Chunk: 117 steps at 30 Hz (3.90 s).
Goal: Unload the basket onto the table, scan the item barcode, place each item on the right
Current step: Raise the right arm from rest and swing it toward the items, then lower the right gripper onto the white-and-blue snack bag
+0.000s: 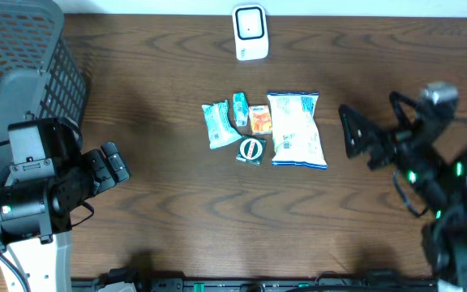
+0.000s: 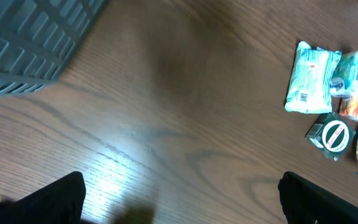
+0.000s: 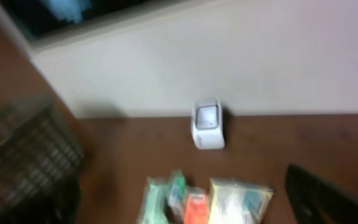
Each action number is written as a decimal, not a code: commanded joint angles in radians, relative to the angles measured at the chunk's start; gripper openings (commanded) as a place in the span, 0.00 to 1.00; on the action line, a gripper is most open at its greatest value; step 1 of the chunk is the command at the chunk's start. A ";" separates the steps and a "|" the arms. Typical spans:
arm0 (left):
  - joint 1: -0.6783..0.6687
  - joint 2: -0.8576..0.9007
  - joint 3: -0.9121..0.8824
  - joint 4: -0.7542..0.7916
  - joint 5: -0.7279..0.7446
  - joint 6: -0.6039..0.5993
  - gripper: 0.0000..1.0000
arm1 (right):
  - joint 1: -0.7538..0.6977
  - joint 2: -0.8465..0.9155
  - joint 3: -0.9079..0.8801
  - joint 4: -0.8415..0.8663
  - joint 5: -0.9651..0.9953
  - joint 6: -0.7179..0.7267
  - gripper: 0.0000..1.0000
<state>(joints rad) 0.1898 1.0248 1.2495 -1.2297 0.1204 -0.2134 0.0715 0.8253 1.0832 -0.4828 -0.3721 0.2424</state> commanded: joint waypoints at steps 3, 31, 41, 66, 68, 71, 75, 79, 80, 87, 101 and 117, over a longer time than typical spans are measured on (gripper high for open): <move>0.005 0.000 -0.003 0.000 -0.017 -0.010 0.97 | 0.009 0.187 0.246 -0.218 -0.015 -0.110 0.99; 0.005 0.000 -0.003 0.000 -0.017 -0.010 0.98 | 0.009 0.559 0.382 -0.391 -0.012 -0.101 0.99; 0.005 0.000 -0.003 0.000 -0.017 -0.010 0.97 | 0.072 0.902 0.381 -0.390 -0.055 -0.100 0.14; 0.005 0.000 -0.003 0.000 -0.017 -0.010 0.98 | 0.254 1.214 0.352 -0.616 0.320 0.101 0.01; 0.005 0.000 -0.003 0.000 -0.017 -0.010 0.98 | 0.254 1.198 0.377 -0.655 0.320 0.101 0.01; 0.005 0.000 -0.003 0.000 -0.017 -0.010 0.98 | 0.244 1.147 0.448 -0.726 0.336 0.101 0.01; 0.005 0.000 -0.003 0.000 -0.017 -0.009 0.98 | 0.222 1.053 0.542 -0.729 0.348 0.082 0.01; 0.005 0.000 -0.003 0.000 -0.017 -0.010 0.98 | 0.225 0.998 0.554 -0.565 0.358 0.037 0.14; 0.005 0.000 -0.003 0.000 -0.017 -0.010 0.98 | 0.230 0.998 0.554 -0.535 0.369 0.037 0.14; 0.005 0.000 -0.003 0.000 -0.017 -0.010 0.98 | 0.237 1.044 0.502 -0.400 0.439 0.037 0.07; 0.005 0.000 -0.003 0.000 -0.017 -0.010 0.98 | 0.229 1.195 0.393 -0.225 0.588 0.024 0.11; 0.005 0.000 -0.003 0.000 -0.017 -0.009 0.98 | 0.270 1.034 0.514 -0.668 0.291 0.014 0.21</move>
<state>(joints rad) 0.1898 1.0248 1.2495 -1.2293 0.1200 -0.2134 0.3180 1.8362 1.6215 -1.1164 -0.0330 0.2649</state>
